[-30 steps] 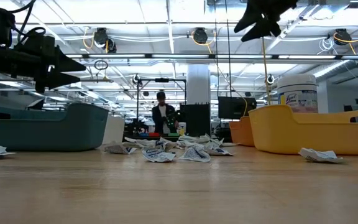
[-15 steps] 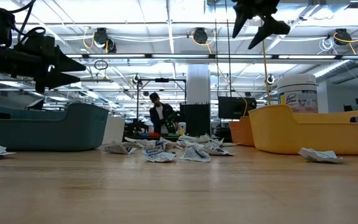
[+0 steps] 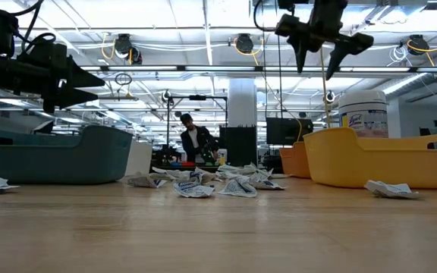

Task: Pick & Place First Aid Supplies
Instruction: Put the antiseptic towelette into the yellow bin

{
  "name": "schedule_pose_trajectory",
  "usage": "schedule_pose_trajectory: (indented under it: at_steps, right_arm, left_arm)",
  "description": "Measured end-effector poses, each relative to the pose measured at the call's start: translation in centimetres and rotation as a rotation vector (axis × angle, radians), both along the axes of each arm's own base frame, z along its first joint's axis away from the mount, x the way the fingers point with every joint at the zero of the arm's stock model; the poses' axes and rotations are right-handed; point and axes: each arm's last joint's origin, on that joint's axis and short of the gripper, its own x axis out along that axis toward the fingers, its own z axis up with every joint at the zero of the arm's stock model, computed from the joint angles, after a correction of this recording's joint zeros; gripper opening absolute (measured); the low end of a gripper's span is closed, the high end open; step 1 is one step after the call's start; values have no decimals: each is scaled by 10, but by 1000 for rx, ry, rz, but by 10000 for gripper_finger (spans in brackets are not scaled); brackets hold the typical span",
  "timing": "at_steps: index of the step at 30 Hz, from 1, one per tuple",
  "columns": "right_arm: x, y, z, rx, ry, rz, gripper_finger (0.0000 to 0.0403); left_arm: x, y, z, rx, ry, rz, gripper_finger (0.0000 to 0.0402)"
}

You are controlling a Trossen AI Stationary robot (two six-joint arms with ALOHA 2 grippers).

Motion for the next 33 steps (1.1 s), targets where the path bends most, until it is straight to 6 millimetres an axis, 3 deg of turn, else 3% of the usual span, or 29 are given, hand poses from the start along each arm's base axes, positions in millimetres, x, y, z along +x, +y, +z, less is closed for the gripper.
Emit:
schedule_pose_trajectory:
  at_steps: [8, 12, 23, 33]
  right_arm:
    - [7, 0, -7, 24, 29, -53, 265]
    - [11, 11, -7, 3, 36, -16, 265]
    - [24, 82, -7, -61, 45, 165, 265]
    - [18, 149, -7, -28, 33, 283, 265]
  left_arm:
    - [0, 0, 0, 0, 0, 0, 306]
    - [0, 0, 0, 0, 0, 0, 306]
    - [0, 0, 0, 0, 0, 0, 306]
    - [0, 0, 0, 0, 0, 0, 306]
